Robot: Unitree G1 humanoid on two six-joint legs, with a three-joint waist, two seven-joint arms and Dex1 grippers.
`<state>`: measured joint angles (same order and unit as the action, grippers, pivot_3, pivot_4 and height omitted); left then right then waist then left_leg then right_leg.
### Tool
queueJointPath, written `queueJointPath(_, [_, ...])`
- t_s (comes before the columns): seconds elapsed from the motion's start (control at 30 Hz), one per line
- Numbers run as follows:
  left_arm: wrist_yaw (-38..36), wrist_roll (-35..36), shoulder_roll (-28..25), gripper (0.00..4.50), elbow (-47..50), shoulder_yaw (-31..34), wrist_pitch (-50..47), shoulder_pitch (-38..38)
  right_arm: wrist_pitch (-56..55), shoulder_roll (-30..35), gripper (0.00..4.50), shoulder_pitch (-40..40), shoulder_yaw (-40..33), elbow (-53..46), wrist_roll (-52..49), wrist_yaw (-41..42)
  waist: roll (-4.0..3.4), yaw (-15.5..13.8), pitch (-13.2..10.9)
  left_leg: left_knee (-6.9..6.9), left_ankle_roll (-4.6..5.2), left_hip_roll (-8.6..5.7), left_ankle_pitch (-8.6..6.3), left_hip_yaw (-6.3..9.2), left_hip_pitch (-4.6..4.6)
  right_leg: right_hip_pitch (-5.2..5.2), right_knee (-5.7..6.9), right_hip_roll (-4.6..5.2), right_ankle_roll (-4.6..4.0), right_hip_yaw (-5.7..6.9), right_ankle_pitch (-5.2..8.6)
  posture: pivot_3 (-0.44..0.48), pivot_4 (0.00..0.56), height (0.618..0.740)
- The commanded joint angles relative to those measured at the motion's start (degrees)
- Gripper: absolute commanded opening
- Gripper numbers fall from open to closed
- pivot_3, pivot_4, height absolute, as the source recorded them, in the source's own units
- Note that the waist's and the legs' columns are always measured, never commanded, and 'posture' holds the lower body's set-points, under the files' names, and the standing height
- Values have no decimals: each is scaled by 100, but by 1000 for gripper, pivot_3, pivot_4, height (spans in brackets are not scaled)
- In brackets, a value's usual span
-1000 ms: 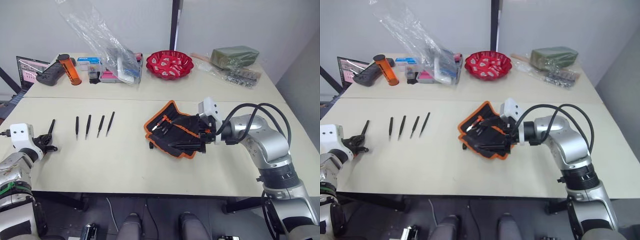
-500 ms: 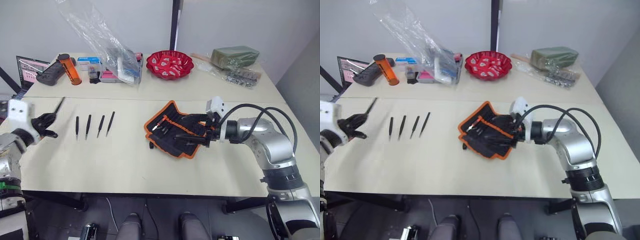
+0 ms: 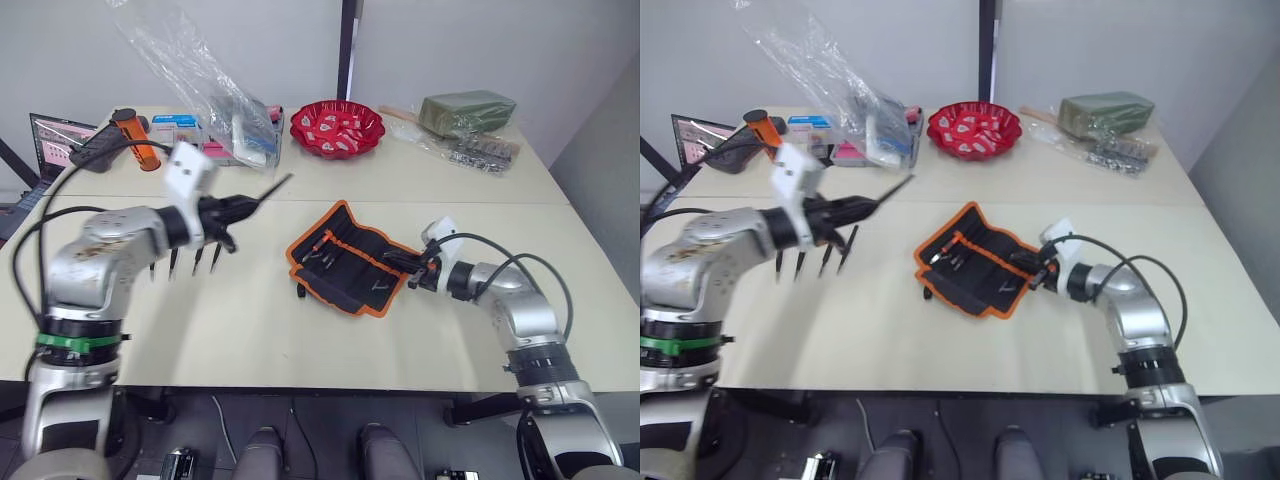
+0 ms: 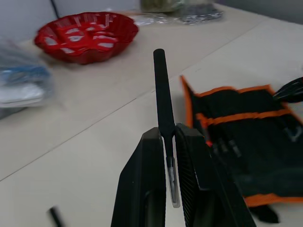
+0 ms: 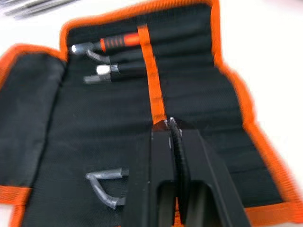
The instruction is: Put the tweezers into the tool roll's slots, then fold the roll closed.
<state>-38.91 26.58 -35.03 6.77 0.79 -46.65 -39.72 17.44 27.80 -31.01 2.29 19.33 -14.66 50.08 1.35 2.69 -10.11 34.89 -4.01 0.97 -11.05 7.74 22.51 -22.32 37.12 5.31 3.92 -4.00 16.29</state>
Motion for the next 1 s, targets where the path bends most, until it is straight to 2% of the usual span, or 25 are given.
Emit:
queueJointPath(0.03, [699, -336, 448, 0, 127, -181, -47, -333, -352, -74, 13, -190, -53, 260, 38, 103, 0, 1, 0, 0, 0, 0, 0, 0, 0, -1, 1, -1, 0, 0, 0, 0, 150, 740])
queueJointPath(0.1, [859, -485, 654, 0, 177, -393, -96, -393, -448, -114, 13, -190, -7, 402, 111, 131, 0, 25, 0, 0, 0, 0, 0, 0, -1, -1, 1, -1, -1, 0, 0, 0, 150, 740])
queueJointPath(0.23, [1065, -586, 1021, 0, 254, -902, -780, -496, -579, -181, 13, -110, 42, 673, 293, 49, 0, 22, 0, -1, 0, -1, 0, 0, -8, 7, 1, 0, 0, 0, 0, 0, 150, 740])
queueJointPath(0.3, [1092, -454, 1259, 0, 126, -898, -1108, -529, -641, -208, 13, -64, 19, 758, 323, 33, 0, 24, 0, 1, 0, -1, 0, 1, -9, 9, 1, 0, 0, -1, 0, 0, 150, 740])
queueJointPath(0.5, [1628, -688, 1803, 0, -15, -1021, -1561, -372, -730, -220, 13, 60, 17, 757, 334, 32, 0, 22, 0, 5, -1, -1, 1, 0, -12, 13, 1, 0, 0, -1, 0, 0, 150, 740])
queueJointPath(0.67, [1890, -943, 2051, 0, -56, -1318, -1542, 71, -717, -252, 13, 110, 23, 719, 345, 5, -1, 5, 1, 5, -1, -1, 1, 0, -19, 19, 1, 0, 0, -2, 0, 0, 150, 740])
queueJointPath(1.0, [2184, -998, 2217, 0, 314, -1255, -1808, 478, -697, -269, 13, 255, 36, 605, 355, -37, -1, -7, 2, 8, -3, -2, 2, 0, -19, 21, 1, 0, 0, -3, -1, 0, 150, 740])
